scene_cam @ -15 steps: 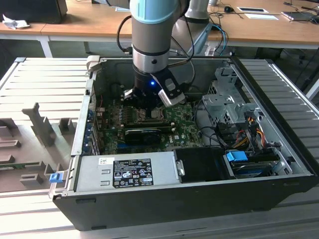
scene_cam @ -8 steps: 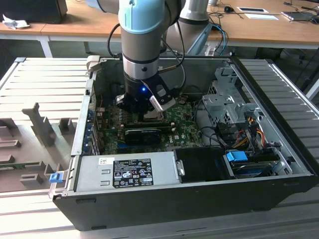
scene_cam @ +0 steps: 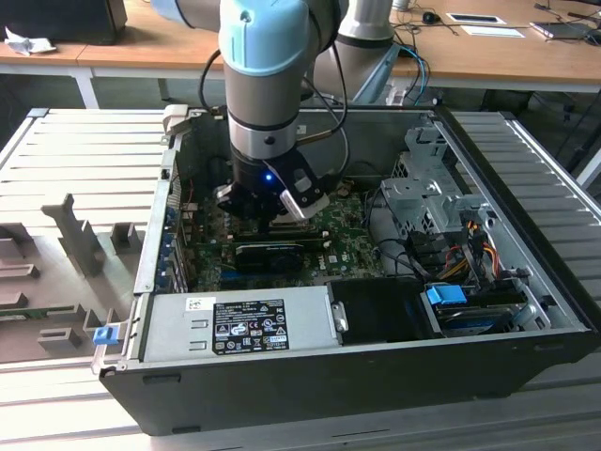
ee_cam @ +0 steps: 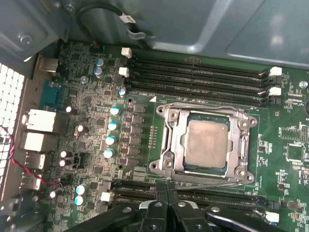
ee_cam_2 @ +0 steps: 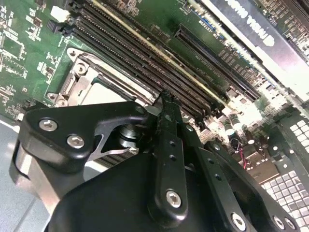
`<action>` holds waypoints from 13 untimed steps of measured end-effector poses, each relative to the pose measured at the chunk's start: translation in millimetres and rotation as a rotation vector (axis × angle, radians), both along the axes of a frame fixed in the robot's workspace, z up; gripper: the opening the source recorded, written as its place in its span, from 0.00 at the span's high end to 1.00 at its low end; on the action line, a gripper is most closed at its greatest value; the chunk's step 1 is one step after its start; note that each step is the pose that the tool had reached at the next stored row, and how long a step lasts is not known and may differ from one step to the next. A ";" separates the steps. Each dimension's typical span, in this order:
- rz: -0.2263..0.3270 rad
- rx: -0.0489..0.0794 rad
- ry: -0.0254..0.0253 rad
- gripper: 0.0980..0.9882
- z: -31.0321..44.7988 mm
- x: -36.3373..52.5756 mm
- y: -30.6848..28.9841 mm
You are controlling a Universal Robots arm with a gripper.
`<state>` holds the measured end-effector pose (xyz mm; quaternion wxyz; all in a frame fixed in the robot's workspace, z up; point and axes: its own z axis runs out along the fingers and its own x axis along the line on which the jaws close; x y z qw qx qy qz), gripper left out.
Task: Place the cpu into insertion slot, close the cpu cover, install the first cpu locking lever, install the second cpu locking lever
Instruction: 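Install the second cpu locking lever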
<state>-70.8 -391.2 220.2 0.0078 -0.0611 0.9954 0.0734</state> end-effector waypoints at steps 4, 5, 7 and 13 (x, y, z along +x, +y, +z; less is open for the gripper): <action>0.000 0.015 0.0000 0.99 -5.5 -0.4 0.0; 0.000 0.019 0.0000 0.99 -7.4 -0.7 0.0; 0.000 0.029 -0.0009 0.99 -10.4 -3.3 -0.1; 0.000 0.063 -0.0031 0.99 -18.7 -6.7 -0.3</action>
